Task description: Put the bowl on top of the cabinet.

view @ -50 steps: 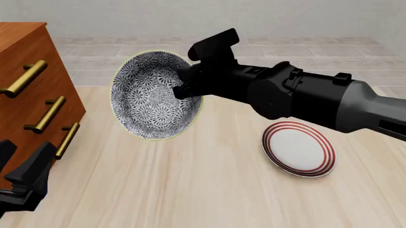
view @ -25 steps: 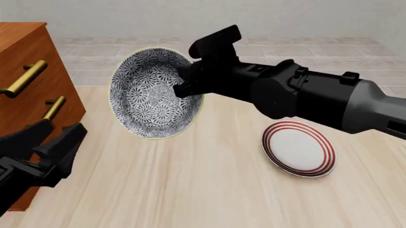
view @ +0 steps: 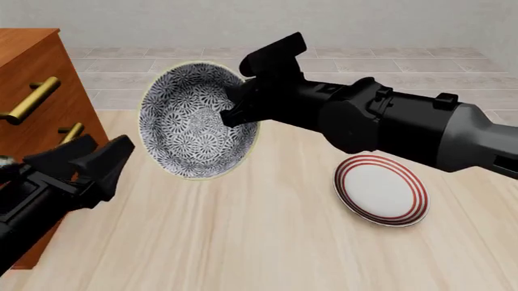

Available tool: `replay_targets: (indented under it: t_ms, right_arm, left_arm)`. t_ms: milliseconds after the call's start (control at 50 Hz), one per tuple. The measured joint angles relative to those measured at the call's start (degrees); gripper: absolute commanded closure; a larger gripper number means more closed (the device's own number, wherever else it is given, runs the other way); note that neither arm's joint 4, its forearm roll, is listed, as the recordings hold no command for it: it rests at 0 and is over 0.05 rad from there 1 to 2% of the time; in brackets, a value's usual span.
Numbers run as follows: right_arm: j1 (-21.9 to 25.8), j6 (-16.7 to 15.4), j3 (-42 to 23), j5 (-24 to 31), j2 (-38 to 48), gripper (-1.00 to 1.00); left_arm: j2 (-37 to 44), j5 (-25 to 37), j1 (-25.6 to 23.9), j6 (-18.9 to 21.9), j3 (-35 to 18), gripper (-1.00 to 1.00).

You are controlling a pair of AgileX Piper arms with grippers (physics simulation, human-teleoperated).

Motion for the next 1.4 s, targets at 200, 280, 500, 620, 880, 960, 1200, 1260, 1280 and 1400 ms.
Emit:
replay_targets:
  t_ms: [200, 280, 500, 620, 880, 960, 1200, 1260, 1280, 1400]
  right_arm:
    - [-0.17, -0.48, 0.08, 0.07, -0.24, 1.00]
    - [-0.13, -0.55, 0.03, 0.15, -0.36, 1.00]
    - [0.07, -0.57, 0.01, 0.20, -0.56, 1.00]
    - [0.19, -0.58, -0.01, 0.30, -0.76, 1.00]
    - [0.34, -0.78, 0.00, 0.56, -1.14, 1.00]
    - [0.38, -0.85, -0.07, 0.70, -1.26, 1.00]
    - [0.47, -0.93, -0.10, 0.87, -1.45, 1.00]
    - [0.50, -0.93, -0.10, 0.88, -1.45, 1.00]
    - [0.51, -0.92, -0.10, 0.88, -1.45, 1.00]
    - [0.57, -0.89, -0.08, 0.83, -1.40, 1.00]
  left_arm:
    - [4.30, -4.01, -0.75, -1.26, -0.62, -1.00]
    - [5.78, -5.39, -0.82, -1.62, -0.80, -1.00]
    - [9.44, -8.73, -0.92, -2.43, -1.12, -1.00]
    - [11.43, -10.56, -1.04, -2.92, -1.17, -1.00]
    - [16.20, -14.51, -1.49, -3.63, -1.66, -1.00]
    - [17.85, -15.60, -1.83, -3.59, -2.17, -1.00]
    - [22.07, -18.63, -2.71, -4.10, -3.38, -1.00]
    - [23.02, -19.33, -2.85, -4.30, -3.63, -1.00]
    - [23.34, -19.56, -2.90, -4.36, -3.71, -1.00]
    - [25.19, -20.89, -3.19, -4.63, -4.14, -1.00]
